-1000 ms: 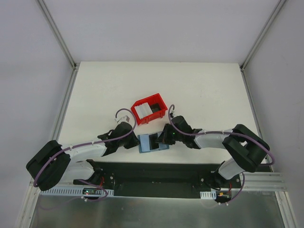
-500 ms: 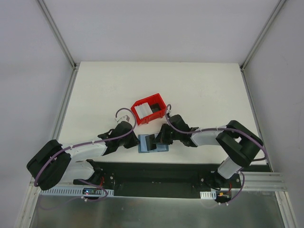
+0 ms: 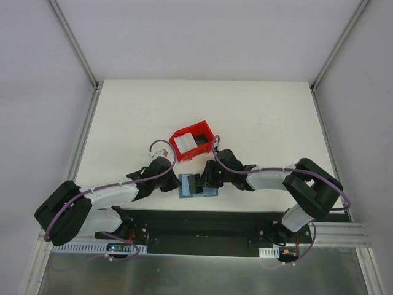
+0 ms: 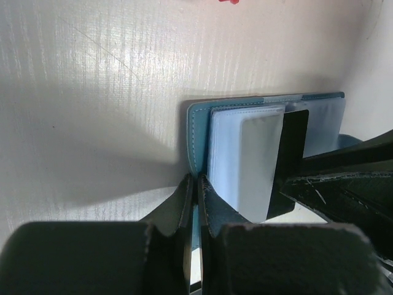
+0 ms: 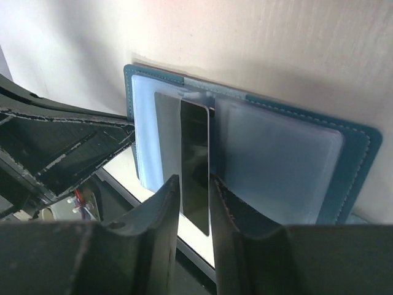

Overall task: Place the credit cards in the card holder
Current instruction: Insert the credit card into the card holder.

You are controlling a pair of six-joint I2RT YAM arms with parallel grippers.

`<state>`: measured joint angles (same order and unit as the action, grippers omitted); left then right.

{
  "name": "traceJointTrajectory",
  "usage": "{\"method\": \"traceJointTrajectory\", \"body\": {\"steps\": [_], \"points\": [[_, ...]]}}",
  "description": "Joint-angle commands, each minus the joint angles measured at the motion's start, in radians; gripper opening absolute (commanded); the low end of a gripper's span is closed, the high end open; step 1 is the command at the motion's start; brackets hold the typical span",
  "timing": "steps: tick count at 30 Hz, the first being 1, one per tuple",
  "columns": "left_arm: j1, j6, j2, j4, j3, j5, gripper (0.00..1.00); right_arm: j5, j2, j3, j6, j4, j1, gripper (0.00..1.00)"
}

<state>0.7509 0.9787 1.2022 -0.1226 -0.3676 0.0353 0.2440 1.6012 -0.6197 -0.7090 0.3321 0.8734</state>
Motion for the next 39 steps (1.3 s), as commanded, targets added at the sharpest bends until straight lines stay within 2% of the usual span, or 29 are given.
{"method": "traceJointTrajectory", "body": {"steps": [1,3,13,19,22,28,39], "points": [[-0.008,-0.017,0.000,0.080,0.030,0.025,0.00,-0.063,-0.046,-0.002,0.043,-0.133,0.007,0.31],[-0.008,-0.017,-0.003,0.078,0.033,0.025,0.00,-0.045,-0.041,-0.008,0.048,-0.133,0.010,0.35],[-0.008,-0.018,-0.004,0.078,0.030,0.015,0.00,0.038,0.039,-0.089,0.060,-0.113,0.042,0.36],[-0.008,-0.018,-0.006,0.078,0.030,0.015,0.00,0.032,0.040,-0.133,0.086,-0.125,0.061,0.33],[-0.008,-0.018,-0.004,0.078,0.029,0.012,0.00,0.046,0.051,-0.153,0.092,-0.125,0.064,0.24],[-0.009,-0.018,-0.004,0.077,0.027,0.012,0.00,0.074,0.065,-0.167,0.105,-0.097,0.068,0.19],[-0.009,-0.015,-0.010,0.075,0.035,0.023,0.00,0.086,0.039,-0.167,0.149,-0.088,0.064,0.28]]}}
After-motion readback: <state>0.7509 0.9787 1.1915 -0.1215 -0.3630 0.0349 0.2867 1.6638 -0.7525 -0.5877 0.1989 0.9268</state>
